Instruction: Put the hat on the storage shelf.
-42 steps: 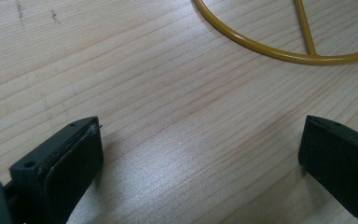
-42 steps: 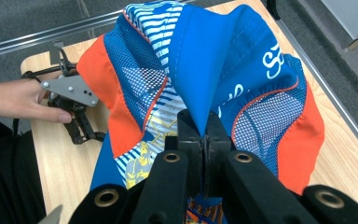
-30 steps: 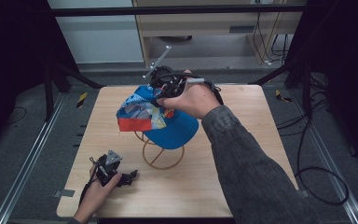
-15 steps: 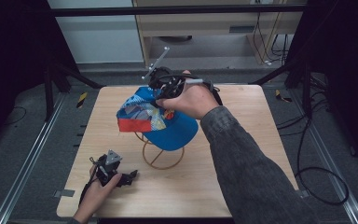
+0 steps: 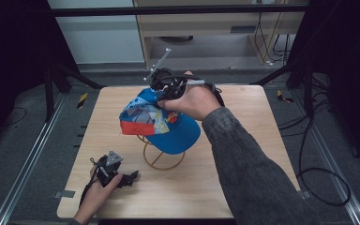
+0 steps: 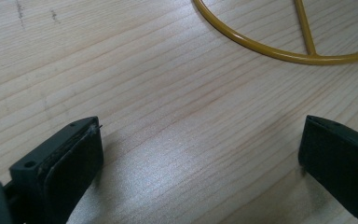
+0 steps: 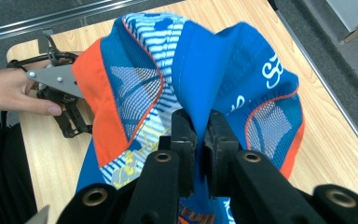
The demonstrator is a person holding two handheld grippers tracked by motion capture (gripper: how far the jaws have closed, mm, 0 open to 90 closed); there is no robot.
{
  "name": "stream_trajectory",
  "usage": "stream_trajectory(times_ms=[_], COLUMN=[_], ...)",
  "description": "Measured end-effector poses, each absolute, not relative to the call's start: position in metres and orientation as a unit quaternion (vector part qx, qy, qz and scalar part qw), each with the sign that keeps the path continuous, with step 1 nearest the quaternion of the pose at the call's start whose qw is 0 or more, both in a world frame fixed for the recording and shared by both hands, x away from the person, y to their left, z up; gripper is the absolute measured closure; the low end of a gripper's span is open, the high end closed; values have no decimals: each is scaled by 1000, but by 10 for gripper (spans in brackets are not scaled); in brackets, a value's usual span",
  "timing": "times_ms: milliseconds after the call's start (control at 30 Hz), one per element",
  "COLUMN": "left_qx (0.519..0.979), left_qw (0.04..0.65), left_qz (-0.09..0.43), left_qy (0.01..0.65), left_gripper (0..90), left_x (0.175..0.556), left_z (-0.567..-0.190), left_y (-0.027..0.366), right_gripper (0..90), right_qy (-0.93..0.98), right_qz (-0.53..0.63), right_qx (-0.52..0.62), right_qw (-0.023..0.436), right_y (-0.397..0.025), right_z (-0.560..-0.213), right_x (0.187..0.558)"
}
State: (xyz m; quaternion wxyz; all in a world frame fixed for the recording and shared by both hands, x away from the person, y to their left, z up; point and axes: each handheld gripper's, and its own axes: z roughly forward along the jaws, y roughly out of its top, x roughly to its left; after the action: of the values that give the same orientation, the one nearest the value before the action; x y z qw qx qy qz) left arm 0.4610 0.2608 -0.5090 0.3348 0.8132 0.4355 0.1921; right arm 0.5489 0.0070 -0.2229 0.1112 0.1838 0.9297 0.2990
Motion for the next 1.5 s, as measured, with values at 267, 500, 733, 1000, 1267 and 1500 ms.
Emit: stream_trajectory(times_ms=[267,500,733,1000,1267,1500], left_qx=[813,813,814,814,814,814], left_qw=[335,334,334,334,334,334], left_qz=[192,193,191,191,191,191], left_qy=[436,436,435,435,435,435], left_gripper=[0,0,0,0,0,0], left_x=[461,461,461,461,461,461], left_z=[-509,-509,-509,-509,-509,-509], left_y=[261,261,261,261,261,261], right_gripper=[825,813,804,753,678,612], right_qy=[931,933,933,933,930,926], right_qz=[295,287,287,288,293,300], right_qx=[184,186,187,190,191,199], right_qw=[110,110,107,106,109,112], right_y=[7,7,7,5,-1,-9], right_z=[-226,-227,-227,-226,-225,-224], right_x=[549,548,547,546,543,541])
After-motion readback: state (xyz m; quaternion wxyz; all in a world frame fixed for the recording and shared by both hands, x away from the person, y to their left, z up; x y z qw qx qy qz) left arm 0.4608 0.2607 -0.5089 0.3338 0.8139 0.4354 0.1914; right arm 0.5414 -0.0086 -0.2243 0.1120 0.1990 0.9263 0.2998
